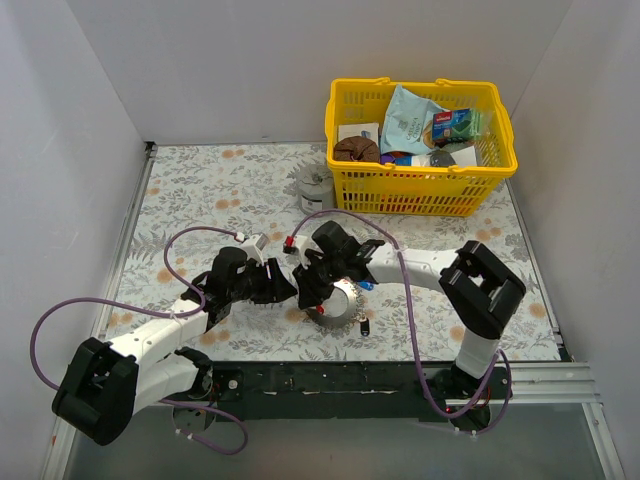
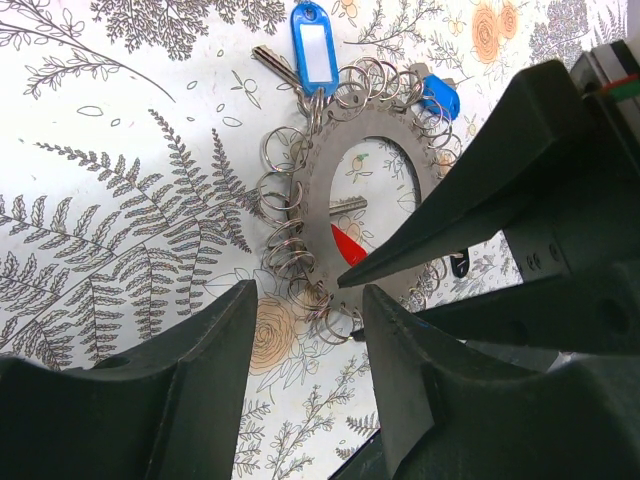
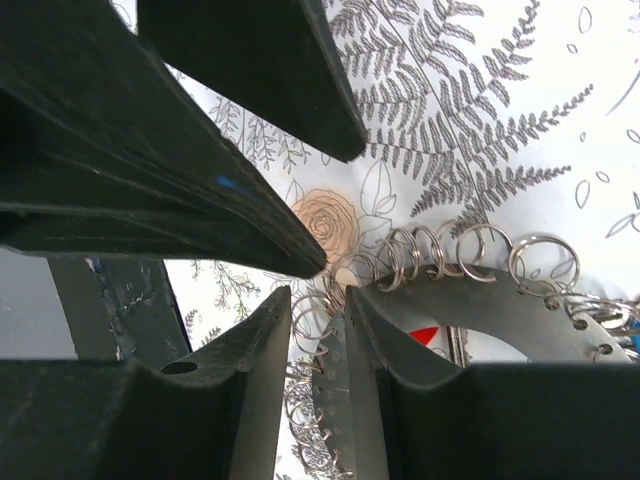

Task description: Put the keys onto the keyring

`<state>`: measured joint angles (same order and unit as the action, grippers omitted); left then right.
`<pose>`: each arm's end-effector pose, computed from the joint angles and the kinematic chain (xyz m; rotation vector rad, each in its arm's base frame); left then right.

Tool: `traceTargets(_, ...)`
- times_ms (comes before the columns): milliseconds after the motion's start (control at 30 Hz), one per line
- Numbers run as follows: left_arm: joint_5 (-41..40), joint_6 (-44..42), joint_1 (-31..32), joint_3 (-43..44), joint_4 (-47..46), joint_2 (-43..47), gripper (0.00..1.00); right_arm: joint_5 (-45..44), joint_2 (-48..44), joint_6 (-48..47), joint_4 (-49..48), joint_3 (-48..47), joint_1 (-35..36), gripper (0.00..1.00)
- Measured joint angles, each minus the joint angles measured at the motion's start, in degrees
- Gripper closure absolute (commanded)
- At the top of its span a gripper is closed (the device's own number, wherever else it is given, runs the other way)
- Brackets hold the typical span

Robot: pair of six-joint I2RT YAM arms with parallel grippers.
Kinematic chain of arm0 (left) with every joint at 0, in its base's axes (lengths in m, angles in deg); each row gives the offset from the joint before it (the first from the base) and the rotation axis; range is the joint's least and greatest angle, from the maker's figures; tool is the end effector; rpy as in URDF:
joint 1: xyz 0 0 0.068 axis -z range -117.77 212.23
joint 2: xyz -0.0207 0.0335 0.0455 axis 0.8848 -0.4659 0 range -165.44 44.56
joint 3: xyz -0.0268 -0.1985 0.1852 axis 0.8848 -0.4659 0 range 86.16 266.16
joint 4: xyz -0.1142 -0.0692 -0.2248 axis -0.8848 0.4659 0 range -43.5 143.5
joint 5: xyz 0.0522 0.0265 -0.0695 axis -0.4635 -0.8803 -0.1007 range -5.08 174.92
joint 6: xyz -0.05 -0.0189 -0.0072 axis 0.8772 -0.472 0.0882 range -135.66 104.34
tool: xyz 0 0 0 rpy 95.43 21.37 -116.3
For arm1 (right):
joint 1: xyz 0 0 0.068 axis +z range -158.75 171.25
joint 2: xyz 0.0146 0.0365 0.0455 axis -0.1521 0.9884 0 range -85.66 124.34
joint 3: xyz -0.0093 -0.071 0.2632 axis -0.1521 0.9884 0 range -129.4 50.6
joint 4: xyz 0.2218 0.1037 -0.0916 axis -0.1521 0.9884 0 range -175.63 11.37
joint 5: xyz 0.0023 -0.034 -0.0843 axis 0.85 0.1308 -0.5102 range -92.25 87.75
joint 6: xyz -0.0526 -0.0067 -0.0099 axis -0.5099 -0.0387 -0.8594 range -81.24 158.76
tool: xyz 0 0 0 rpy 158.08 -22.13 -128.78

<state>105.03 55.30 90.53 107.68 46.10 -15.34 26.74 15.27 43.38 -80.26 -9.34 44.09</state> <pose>0.1717 -0.1062 0.1706 -0.7157 2.4345 -1.2302 0.2079 0.3027 0.1812 -1.2609 2.1824 1.0512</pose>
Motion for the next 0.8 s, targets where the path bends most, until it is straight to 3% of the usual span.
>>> traceTargets(600, -0.85, -0.24, 0.00, 0.00, 2.16, 1.62, 0.52, -4.26, 4.33, -0.59, 3.74, -2.99, 1.62, 0.62)
traceTargets(700, -0.94, -0.24, 0.00, 0.00, 2.25, 1.86, 0.51, -4.26, 4.46, -0.59, 3.69, -3.34, 1.77, 0.69)
traceTargets(733, -1.07, -0.24, 0.00, 0.00, 2.38, 2.03, 0.51, -4.26, 4.52, -0.61, 3.69, -3.39, 1.86, 0.80)
traceTargets(800, -1.33, -0.24, -0.02, 0.00, 2.71, 2.58, 0.51, -4.26, 4.61, -0.79, 3.69, -3.39, 2.01, 0.93)
